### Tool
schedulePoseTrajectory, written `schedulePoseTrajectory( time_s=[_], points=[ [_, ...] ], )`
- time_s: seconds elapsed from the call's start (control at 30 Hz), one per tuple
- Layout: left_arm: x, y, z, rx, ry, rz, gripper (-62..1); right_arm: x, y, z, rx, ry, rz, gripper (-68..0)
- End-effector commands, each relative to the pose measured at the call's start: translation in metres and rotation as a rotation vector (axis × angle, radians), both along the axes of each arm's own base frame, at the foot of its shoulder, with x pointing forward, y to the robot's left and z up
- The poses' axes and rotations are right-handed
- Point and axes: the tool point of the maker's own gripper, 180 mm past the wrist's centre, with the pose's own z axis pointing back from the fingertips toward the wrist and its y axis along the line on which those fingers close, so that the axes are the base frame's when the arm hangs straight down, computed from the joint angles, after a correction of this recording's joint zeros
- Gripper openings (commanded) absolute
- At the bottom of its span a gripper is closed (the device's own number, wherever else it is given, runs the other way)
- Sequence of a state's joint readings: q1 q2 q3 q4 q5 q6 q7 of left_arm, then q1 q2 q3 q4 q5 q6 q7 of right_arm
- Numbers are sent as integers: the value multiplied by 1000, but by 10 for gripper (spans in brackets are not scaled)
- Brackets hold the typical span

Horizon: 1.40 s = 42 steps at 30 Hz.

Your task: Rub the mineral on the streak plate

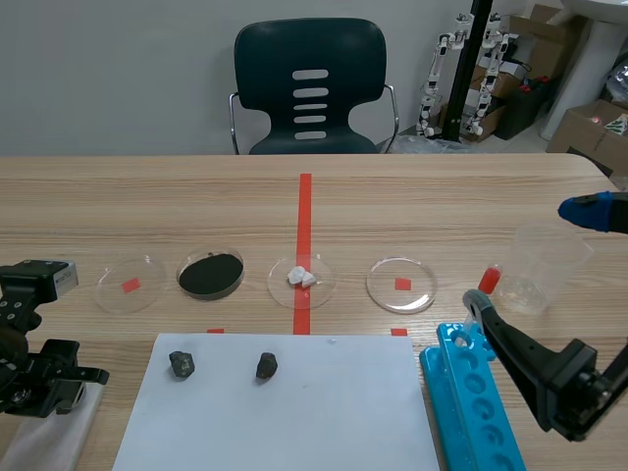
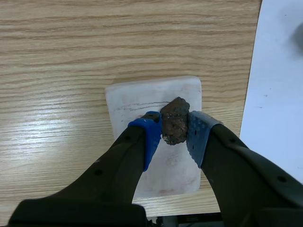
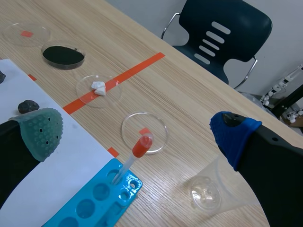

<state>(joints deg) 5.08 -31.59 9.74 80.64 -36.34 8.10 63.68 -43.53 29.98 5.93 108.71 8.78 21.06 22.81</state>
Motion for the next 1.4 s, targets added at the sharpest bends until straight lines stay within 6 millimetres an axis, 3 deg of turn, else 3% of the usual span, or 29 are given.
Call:
schedulePoseTrajectory(
  time_s=[0.0, 0.37, 0.53, 1.1, 1.37],
  points=[
    [-6, 5, -4, 29, 22, 9, -481, 3, 1, 10, 16, -31, 2, 4],
    [-9, 39, -1, 210, 34, 72, -481, 3, 1, 10, 16, -31, 2, 4],
    [-9, 41, -1, 215, 33, 73, -481, 3, 1, 10, 16, -31, 2, 4],
    [-7, -21, -1, -115, 28, -24, -481, 3, 1, 10, 16, -31, 2, 4],
    [-4, -18, 1, -102, 19, -29, -481, 3, 1, 10, 16, -31, 2, 4]
  ],
)
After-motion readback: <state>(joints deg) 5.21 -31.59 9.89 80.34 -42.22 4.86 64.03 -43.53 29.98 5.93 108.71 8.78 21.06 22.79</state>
